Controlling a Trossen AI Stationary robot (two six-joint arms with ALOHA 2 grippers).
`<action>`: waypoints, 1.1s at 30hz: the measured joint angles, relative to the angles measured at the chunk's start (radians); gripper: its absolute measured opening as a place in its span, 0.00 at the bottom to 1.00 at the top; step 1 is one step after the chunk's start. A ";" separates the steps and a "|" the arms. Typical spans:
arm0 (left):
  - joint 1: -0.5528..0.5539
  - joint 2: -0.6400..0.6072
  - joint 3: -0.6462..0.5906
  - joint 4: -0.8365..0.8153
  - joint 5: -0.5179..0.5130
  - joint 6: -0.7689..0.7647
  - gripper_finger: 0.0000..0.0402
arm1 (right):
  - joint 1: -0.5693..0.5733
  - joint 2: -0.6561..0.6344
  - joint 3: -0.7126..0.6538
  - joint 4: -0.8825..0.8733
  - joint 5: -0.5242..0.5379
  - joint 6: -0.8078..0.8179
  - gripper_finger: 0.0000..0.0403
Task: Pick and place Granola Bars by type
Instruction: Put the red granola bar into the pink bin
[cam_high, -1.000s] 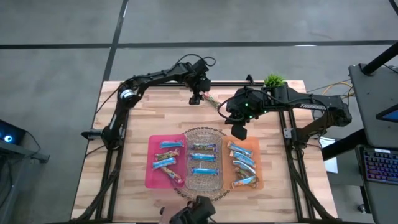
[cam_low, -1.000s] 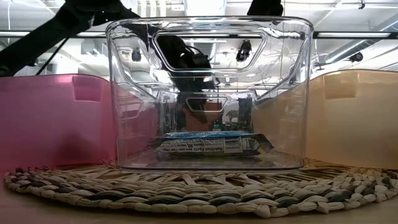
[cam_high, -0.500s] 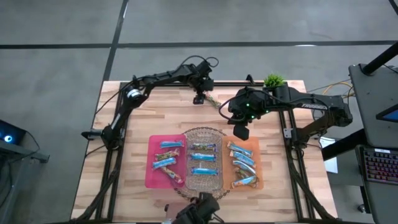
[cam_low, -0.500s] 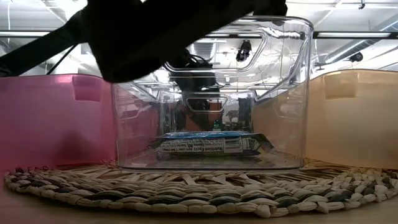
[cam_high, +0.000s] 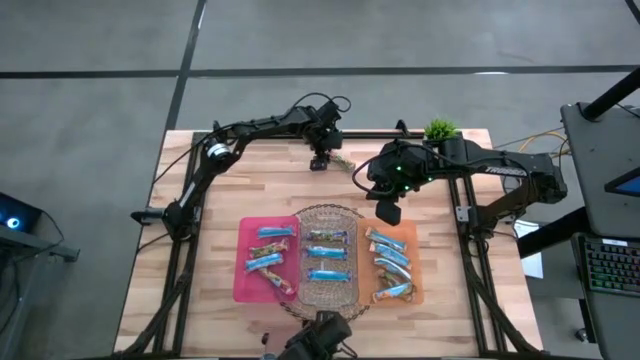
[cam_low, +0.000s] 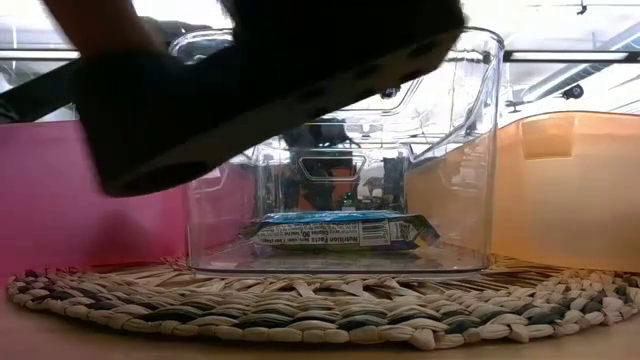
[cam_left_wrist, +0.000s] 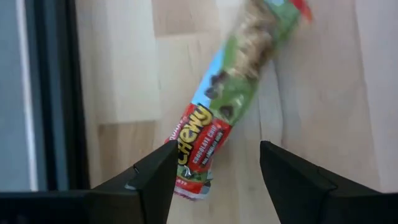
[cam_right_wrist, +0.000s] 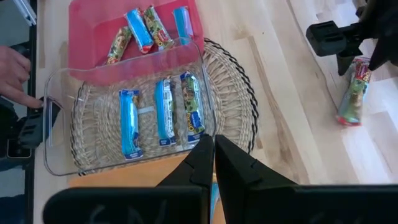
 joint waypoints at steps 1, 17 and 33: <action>0.000 0.000 0.000 -0.011 0.000 -0.006 0.52 | 0.000 0.000 0.000 0.000 0.000 -0.002 0.02; -0.005 -0.001 0.002 -0.240 -0.002 -0.099 0.52 | 0.001 0.000 0.000 0.014 -0.015 -0.001 0.02; -0.039 -0.008 0.118 -0.240 -0.003 -0.105 0.52 | 0.001 0.000 0.000 0.039 -0.015 -0.025 0.02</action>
